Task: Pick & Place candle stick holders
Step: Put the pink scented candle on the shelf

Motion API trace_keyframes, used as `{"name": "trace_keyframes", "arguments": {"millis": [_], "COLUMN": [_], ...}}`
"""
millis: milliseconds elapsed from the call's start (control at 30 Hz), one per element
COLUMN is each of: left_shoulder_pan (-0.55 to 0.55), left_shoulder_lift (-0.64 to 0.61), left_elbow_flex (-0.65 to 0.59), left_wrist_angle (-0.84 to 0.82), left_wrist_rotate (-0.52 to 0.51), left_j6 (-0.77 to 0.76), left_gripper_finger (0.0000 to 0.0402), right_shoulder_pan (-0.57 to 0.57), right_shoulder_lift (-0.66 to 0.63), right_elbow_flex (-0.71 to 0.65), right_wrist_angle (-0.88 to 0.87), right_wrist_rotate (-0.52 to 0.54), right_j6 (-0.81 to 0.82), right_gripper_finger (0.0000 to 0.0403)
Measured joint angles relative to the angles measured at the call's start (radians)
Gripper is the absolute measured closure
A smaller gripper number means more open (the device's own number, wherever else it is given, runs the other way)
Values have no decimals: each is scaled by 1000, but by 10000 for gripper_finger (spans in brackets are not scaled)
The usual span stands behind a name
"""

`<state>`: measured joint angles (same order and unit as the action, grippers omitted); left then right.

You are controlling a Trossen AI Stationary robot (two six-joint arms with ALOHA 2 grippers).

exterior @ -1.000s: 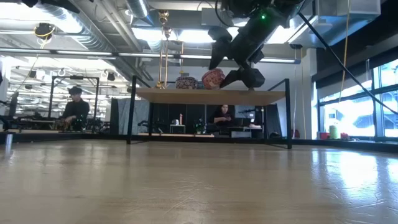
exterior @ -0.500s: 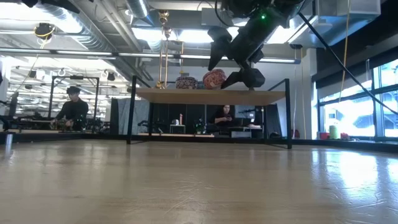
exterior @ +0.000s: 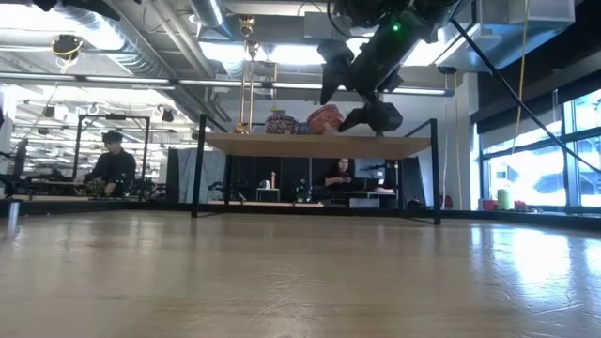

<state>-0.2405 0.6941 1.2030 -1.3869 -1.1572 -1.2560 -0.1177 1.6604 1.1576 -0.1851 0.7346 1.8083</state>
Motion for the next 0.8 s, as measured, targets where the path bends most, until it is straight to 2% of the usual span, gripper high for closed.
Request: {"name": "trace_keyframes", "arguments": {"millis": [800], "left_shoulder_pan": [0], "left_shoulder_lift": [0], "left_elbow_flex": [0], "left_wrist_angle": [0], "left_wrist_rotate": [31], "left_j6": [0], "left_gripper_finger": [151], "right_shoulder_pan": [-19], "right_shoulder_lift": [0], "right_elbow_flex": [0], "right_wrist_angle": [-62], "right_wrist_rotate": [53], "right_j6": [9], "right_gripper_finger": [84]}}
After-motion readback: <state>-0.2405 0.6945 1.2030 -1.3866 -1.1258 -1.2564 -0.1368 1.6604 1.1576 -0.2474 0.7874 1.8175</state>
